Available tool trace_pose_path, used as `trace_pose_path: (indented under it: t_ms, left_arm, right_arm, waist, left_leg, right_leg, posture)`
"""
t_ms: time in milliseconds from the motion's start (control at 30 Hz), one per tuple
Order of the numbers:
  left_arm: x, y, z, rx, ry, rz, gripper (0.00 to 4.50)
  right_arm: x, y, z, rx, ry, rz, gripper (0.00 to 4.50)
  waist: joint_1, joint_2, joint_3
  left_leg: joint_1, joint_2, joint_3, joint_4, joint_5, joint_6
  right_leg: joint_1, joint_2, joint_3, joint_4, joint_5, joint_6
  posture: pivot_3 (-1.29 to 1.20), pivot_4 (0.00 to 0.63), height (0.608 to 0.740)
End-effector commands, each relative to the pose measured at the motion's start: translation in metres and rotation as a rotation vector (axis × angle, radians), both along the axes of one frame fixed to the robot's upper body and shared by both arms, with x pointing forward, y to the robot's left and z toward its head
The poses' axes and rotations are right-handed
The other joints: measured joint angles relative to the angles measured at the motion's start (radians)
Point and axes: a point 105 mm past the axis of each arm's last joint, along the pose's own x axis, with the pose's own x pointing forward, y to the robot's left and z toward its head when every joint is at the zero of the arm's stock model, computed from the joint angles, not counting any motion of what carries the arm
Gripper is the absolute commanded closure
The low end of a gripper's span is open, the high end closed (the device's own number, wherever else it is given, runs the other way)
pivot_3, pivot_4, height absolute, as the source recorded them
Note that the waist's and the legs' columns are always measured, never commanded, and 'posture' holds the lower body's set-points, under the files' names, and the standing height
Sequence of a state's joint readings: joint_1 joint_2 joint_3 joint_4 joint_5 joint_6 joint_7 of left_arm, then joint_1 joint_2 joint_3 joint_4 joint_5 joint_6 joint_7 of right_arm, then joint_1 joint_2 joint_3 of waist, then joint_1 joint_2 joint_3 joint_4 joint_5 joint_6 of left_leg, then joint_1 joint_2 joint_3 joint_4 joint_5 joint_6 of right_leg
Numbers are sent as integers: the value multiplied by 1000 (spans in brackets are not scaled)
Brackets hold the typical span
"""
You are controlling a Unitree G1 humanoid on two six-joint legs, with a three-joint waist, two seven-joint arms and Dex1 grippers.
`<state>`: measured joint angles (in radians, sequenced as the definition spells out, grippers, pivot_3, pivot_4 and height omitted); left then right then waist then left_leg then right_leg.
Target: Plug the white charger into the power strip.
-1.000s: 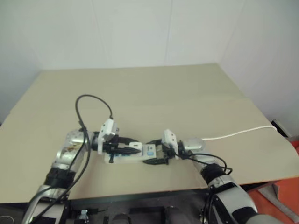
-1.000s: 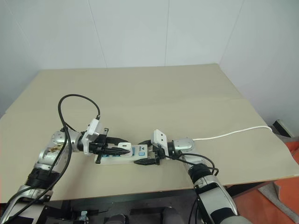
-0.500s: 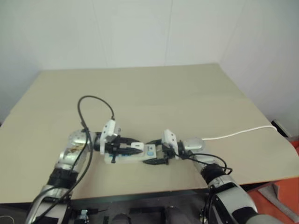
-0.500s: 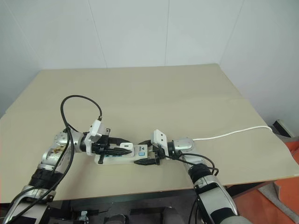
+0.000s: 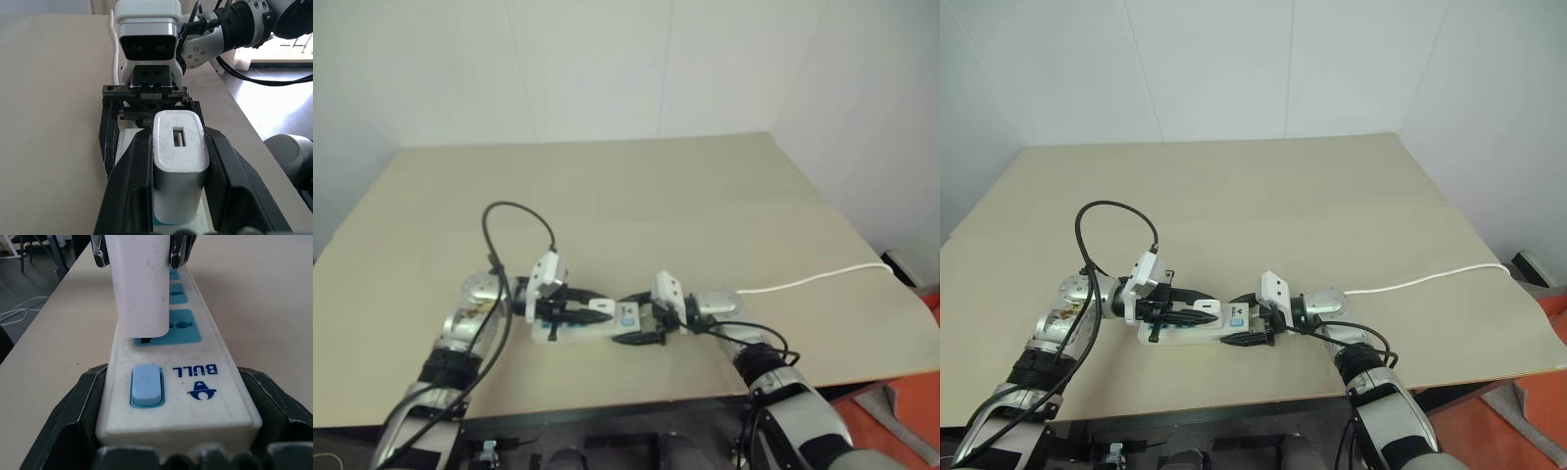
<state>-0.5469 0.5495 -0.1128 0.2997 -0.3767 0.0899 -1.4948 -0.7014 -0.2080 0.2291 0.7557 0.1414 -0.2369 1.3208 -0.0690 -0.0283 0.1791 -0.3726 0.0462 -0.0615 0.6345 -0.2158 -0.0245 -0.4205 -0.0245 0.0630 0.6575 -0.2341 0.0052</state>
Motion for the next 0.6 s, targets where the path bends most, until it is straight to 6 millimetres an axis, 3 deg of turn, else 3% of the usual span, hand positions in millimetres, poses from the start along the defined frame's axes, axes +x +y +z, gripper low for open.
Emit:
trace_pose_path:
  t_ms: [33,600]
  left_arm:
    - [4,2,2,-6,-22,19,3473]
    - [3,9,-25,17,24,66,3473]
  right_arm:
    - [3,-2,9,16,-30,-13,1087]
    - [2,-2,9,16,-25,-5,1087]
  waist:
    - [0,0,0]
    - [0,0,0]
  left_leg:
    - [0,0,0,0,0,0]
    - [1,0,0,0,0,0]
  right_leg:
    - [0,0,0,0,0,0]
    - [1,0,0,0,-3,5]
  posture:
    - [0,150,740]
    - [0,150,740]
